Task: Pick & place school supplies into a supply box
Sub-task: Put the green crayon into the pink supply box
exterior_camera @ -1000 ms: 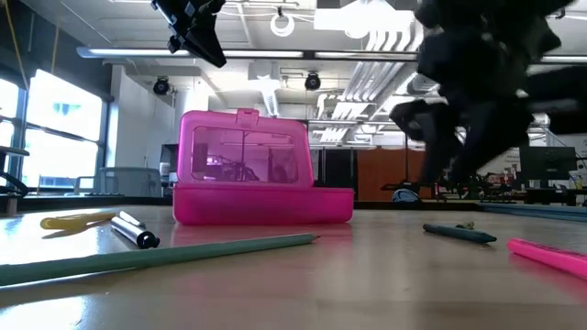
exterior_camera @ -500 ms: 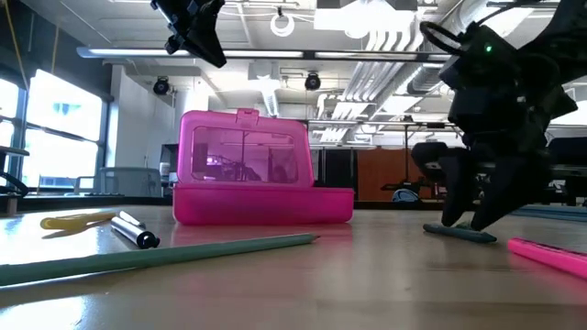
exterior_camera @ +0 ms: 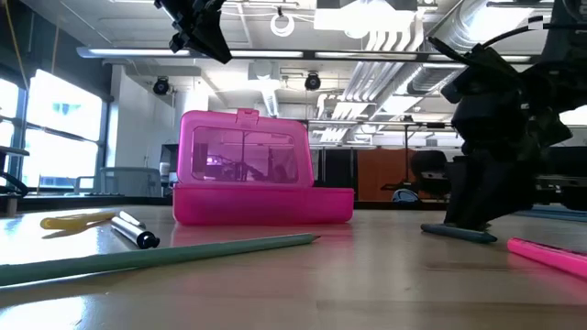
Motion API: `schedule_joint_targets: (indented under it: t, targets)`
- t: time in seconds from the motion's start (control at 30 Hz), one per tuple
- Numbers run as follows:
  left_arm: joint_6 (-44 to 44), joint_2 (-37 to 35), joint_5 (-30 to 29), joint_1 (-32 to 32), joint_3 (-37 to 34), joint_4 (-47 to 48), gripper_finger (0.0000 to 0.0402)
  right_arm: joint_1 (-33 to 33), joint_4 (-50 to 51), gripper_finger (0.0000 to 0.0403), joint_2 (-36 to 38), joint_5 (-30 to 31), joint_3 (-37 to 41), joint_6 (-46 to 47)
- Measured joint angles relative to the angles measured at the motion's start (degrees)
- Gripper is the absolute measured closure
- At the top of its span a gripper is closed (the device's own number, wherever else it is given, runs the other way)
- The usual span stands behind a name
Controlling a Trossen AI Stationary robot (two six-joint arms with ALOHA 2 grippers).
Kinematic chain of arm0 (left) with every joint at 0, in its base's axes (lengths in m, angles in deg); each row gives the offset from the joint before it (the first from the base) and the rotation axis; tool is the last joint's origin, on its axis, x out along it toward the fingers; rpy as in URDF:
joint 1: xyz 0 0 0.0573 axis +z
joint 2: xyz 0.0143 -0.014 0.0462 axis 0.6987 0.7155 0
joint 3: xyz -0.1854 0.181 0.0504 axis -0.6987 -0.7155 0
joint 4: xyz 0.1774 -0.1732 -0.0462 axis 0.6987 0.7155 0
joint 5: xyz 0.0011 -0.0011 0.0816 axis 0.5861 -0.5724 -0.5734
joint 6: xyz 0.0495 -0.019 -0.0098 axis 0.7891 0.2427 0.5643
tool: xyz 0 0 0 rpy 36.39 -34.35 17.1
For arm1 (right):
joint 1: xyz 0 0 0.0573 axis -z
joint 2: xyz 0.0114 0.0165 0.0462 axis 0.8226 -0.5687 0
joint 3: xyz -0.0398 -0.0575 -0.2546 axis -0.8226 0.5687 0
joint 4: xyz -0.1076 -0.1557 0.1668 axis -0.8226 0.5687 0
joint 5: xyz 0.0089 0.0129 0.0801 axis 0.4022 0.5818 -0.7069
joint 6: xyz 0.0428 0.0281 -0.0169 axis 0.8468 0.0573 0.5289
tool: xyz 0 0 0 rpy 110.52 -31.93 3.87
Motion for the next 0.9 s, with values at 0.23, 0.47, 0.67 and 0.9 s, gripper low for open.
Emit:
schedule_joint_targets:
  t: [0.23, 0.47, 0.67, 0.9]
  targets:
    - [0.0, 0.0, 0.0, 0.0, 0.0, 0.1, 0.0300, -0.2, 1.9, 0.0386, 2.9, 0.4, -5.1, 0.1]
    - [0.3, 0.0, 0.0, 0.0, 0.0, 0.3, 0.0300, 0.5, 7.4, 0.0394, 6.1, 16.3, -18.0, -5.6]
    - [1.5, 0.0, 0.0, 0.0, 0.0, -0.1, 0.0300, 5.1, 13.7, 0.0399, -3.5, 27.6, -34.2, 8.0]
    - [3.4, 0.0, 0.2, 0.0, 0.0, 0.6, 0.0300, 8.0, 24.9, 0.0400, -13.8, 19.8, -46.2, 8.8]
